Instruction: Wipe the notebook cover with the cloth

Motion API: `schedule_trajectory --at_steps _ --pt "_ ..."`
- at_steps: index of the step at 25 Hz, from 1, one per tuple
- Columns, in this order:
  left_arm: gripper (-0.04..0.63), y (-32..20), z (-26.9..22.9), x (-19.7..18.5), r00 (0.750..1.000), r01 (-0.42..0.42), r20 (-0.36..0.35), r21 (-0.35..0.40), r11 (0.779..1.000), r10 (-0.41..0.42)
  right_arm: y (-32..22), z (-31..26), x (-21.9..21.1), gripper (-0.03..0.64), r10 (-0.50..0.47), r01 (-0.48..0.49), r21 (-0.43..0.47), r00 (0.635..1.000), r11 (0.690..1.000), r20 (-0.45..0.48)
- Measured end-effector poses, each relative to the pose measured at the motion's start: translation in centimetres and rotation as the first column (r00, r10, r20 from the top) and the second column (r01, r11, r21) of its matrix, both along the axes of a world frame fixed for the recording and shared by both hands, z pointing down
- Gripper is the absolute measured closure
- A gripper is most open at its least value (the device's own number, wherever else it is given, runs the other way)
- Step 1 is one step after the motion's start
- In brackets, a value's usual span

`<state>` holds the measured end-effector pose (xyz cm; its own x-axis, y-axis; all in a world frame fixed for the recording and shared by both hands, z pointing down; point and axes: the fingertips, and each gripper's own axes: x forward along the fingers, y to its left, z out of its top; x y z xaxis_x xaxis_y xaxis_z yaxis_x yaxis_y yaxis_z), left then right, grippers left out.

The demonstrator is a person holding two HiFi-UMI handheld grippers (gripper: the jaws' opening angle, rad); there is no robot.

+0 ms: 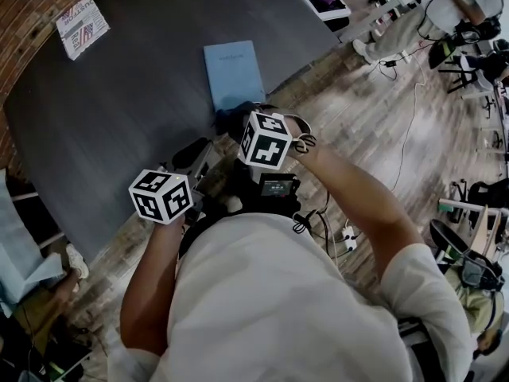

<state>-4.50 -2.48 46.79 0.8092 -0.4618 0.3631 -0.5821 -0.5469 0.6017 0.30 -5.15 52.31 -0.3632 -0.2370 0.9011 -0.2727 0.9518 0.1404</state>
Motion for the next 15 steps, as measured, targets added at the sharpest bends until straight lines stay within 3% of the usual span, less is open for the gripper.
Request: schedule_trajectory --at_steps 8,15 --pt "0.540 0.2 -2.1 -1.4 1.000 0.005 -0.031 0.033 0.999 -0.004 1.1 -3.4 -1.1 0.495 0.090 -0.091 0.008 0.991 0.996 0.100" --pt "0.540 0.8 -4.5 -2.8 0.997 0.025 -0.079 0.069 0.997 -0.020 1.9 -7.0 -1.6 0.495 0.203 -0.218 0.054 0.957 0.974 0.209"
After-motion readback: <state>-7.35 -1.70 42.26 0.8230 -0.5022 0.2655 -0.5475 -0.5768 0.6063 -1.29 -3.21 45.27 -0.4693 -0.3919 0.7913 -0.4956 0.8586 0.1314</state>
